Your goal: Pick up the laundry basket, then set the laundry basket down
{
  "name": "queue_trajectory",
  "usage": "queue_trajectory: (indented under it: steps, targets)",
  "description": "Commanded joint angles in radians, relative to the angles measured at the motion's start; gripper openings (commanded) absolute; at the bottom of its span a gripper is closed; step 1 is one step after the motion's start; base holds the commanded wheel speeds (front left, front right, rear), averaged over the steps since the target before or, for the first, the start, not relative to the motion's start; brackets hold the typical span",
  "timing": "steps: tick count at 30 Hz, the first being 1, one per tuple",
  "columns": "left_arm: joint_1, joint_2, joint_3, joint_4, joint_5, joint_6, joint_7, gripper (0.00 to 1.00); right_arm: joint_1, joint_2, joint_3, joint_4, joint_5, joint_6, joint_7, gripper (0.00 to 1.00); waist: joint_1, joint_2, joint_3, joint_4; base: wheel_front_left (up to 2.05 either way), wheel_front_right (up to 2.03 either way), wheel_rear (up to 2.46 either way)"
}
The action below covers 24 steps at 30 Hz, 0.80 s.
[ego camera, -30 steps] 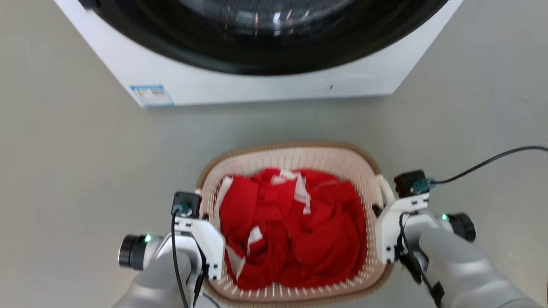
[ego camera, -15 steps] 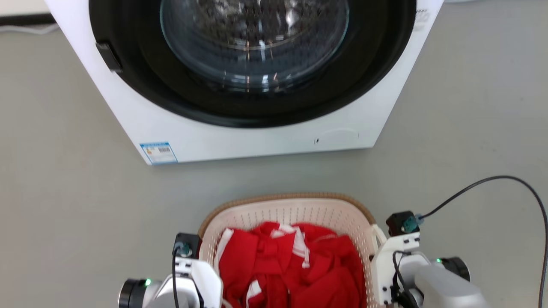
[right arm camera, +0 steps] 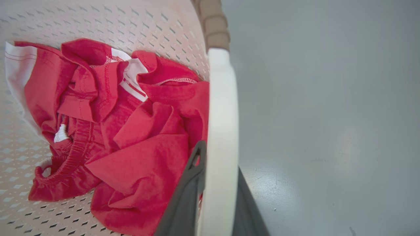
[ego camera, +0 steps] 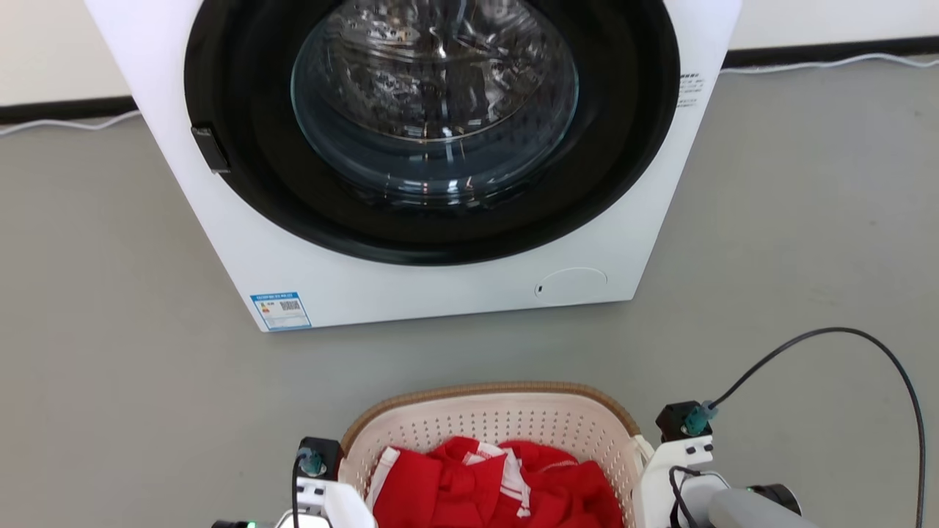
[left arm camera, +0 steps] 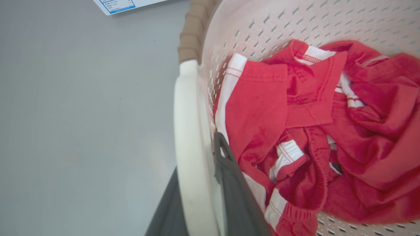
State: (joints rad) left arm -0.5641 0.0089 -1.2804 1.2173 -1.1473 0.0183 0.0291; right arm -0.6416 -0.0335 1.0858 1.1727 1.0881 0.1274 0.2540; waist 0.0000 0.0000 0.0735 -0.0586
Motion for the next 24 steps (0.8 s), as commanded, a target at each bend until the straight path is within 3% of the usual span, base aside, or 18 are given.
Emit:
queue_trajectory:
  steps: [1,24]
  targets:
    - [-0.012,0.041,0.007,0.020,-0.006,0.002,-0.007,0.00,0.013,-0.017,0.010,-0.001,0.002,0.003,0.001,0.00,0.0000,0.0000,-0.008,-0.002,0.00,0.00,0.00]
    - [-0.022,0.041,0.006,0.024,-0.026,-0.019,0.048,0.00,-0.012,-0.017,0.021,0.011,0.050,0.003,0.003,0.00,0.0000,0.0000,-0.029,-0.006,0.00,0.00,0.00]
